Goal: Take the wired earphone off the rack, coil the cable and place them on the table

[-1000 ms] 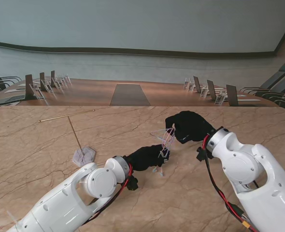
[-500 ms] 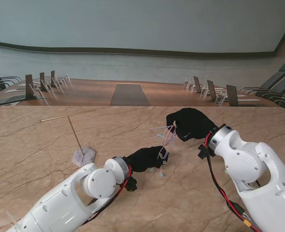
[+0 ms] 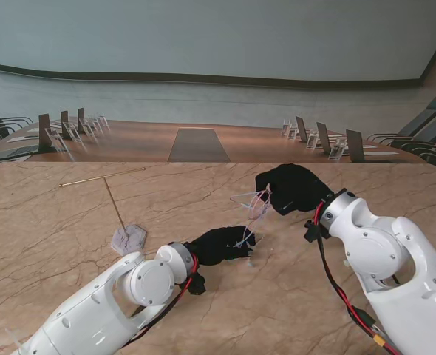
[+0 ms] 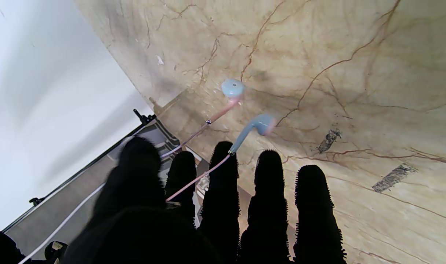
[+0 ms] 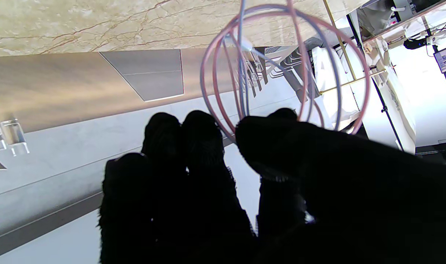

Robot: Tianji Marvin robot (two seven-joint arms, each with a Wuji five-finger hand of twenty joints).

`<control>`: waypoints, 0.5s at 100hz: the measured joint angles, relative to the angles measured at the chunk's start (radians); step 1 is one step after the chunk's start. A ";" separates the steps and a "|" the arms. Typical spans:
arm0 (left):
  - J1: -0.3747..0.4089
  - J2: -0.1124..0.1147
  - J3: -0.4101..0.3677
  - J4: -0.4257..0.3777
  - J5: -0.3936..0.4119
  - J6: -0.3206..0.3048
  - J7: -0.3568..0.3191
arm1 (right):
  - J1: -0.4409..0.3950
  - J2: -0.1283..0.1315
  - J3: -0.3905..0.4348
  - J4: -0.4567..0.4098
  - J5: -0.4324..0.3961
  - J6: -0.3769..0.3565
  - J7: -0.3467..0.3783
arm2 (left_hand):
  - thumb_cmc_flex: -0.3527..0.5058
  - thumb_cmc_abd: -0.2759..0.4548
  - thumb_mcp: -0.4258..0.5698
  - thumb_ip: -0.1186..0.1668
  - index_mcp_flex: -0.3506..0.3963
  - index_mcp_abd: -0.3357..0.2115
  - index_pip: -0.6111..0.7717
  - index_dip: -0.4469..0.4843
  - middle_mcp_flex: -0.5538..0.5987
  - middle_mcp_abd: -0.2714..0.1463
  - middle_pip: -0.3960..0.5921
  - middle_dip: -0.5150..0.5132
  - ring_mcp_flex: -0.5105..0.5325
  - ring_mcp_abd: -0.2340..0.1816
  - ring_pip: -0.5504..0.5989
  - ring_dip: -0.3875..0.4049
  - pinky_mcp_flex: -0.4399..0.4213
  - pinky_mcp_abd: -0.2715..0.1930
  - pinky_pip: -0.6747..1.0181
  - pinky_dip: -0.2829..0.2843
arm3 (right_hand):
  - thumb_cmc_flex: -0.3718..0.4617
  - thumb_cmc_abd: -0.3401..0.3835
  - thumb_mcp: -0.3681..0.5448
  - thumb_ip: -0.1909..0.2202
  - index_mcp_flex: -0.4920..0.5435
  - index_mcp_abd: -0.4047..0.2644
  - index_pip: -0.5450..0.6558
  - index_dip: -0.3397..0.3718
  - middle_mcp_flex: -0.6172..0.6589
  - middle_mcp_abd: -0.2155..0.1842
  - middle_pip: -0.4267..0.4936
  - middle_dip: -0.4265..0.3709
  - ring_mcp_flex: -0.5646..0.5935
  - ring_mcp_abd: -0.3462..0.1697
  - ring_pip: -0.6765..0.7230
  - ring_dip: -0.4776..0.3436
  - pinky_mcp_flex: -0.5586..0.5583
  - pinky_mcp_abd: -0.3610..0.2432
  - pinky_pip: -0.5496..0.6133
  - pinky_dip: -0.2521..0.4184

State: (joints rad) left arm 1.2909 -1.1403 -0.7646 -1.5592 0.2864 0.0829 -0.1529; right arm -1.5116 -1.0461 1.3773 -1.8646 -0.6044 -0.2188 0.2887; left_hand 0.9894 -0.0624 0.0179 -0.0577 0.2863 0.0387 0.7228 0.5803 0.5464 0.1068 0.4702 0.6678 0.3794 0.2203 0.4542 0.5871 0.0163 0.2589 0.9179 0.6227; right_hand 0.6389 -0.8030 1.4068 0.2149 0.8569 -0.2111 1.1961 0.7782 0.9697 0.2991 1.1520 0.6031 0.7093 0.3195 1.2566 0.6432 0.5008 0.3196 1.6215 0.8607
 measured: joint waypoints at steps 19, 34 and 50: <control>0.020 0.008 -0.027 -0.009 0.034 -0.022 0.000 | -0.009 0.000 0.005 0.002 -0.014 0.010 0.002 | -0.200 -0.001 0.103 0.000 -0.068 0.037 -0.174 -0.106 -0.105 0.001 -0.125 -0.153 -0.093 -0.046 -0.147 -0.091 -0.050 -0.023 -0.145 -0.038 | 0.000 0.000 0.000 0.000 0.000 0.000 0.000 0.000 0.000 0.000 0.000 0.000 0.000 0.000 0.000 0.000 0.000 0.000 0.000 0.000; 0.036 0.012 -0.047 -0.019 0.066 -0.023 0.009 | -0.025 0.000 0.015 0.002 -0.029 0.017 0.003 | -0.241 -0.022 0.116 0.000 -0.102 0.050 -0.212 -0.136 -0.147 0.001 -0.143 -0.187 -0.116 -0.060 -0.180 -0.105 -0.065 -0.036 -0.198 -0.043 | 0.000 0.000 0.000 0.000 0.000 0.000 0.000 0.000 0.000 0.000 0.000 0.000 0.000 0.000 0.000 0.000 0.000 0.000 0.000 0.000; 0.060 0.014 -0.076 -0.027 0.084 -0.028 0.018 | -0.044 0.001 0.027 0.004 -0.051 0.025 0.003 | -0.243 -0.022 0.125 0.000 -0.102 0.050 -0.214 -0.152 -0.156 0.001 -0.152 -0.197 -0.120 -0.064 -0.186 -0.106 -0.067 -0.037 -0.220 -0.051 | 0.000 0.000 0.000 0.000 0.000 0.000 0.000 0.000 0.000 0.000 0.000 0.000 0.000 0.000 0.000 0.000 0.000 0.000 0.000 0.000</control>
State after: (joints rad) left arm 1.3509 -1.1258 -0.8407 -1.5863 0.3700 0.0552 -0.1351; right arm -1.5552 -1.0452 1.4041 -1.8608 -0.6557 -0.1937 0.2918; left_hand 0.7465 -0.0843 0.1428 -0.0573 0.1842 0.0892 0.5091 0.4286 0.3903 0.1073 0.3182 0.4708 0.2592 0.1567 0.2680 0.4807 -0.0507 0.2216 0.6982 0.5716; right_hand 0.6389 -0.8030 1.4068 0.2151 0.8569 -0.2111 1.1961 0.7784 0.9697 0.2991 1.1520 0.6031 0.7093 0.3195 1.2566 0.6433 0.5008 0.3195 1.6215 0.8607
